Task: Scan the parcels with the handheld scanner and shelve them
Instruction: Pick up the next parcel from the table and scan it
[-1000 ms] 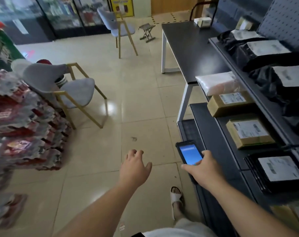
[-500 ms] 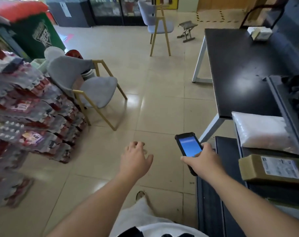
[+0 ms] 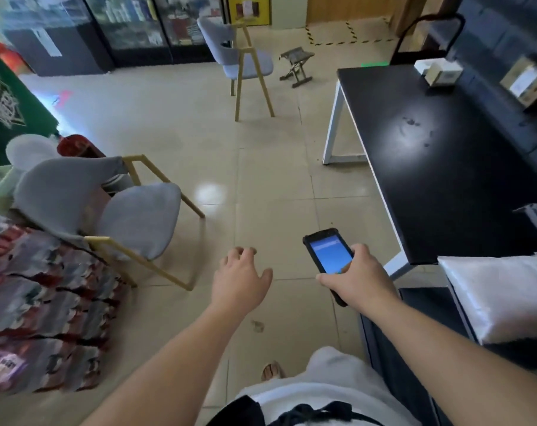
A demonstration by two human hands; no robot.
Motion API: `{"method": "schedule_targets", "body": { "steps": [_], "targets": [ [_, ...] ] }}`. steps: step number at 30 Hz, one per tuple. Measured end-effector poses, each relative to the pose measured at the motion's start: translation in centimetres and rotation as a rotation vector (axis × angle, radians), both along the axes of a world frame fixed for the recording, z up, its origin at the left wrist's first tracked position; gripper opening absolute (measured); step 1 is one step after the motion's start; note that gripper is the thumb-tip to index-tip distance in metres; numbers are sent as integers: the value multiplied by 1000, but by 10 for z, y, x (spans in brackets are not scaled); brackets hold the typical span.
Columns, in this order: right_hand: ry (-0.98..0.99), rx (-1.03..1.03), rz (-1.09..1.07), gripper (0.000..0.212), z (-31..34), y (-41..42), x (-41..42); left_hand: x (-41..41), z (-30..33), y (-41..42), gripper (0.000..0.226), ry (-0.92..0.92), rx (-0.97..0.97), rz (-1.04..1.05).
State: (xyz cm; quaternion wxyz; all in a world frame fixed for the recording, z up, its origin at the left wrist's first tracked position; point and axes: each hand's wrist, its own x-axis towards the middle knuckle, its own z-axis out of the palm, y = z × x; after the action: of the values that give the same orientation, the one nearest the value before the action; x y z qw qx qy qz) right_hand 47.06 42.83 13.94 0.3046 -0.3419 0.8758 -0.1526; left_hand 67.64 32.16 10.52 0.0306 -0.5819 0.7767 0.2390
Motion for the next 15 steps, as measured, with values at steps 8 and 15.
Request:
{"method": "schedule_targets", "body": {
  "steps": [8, 15],
  "targets": [
    [-28, -32, -61, 78, -10, -116, -59, -74, -5, -127, 65, -4, -10, -74],
    [-68, -45, -66, 78, -11, -239, -147, -159, 4, -243, 64, -14, -35, -51]
  ]
}}
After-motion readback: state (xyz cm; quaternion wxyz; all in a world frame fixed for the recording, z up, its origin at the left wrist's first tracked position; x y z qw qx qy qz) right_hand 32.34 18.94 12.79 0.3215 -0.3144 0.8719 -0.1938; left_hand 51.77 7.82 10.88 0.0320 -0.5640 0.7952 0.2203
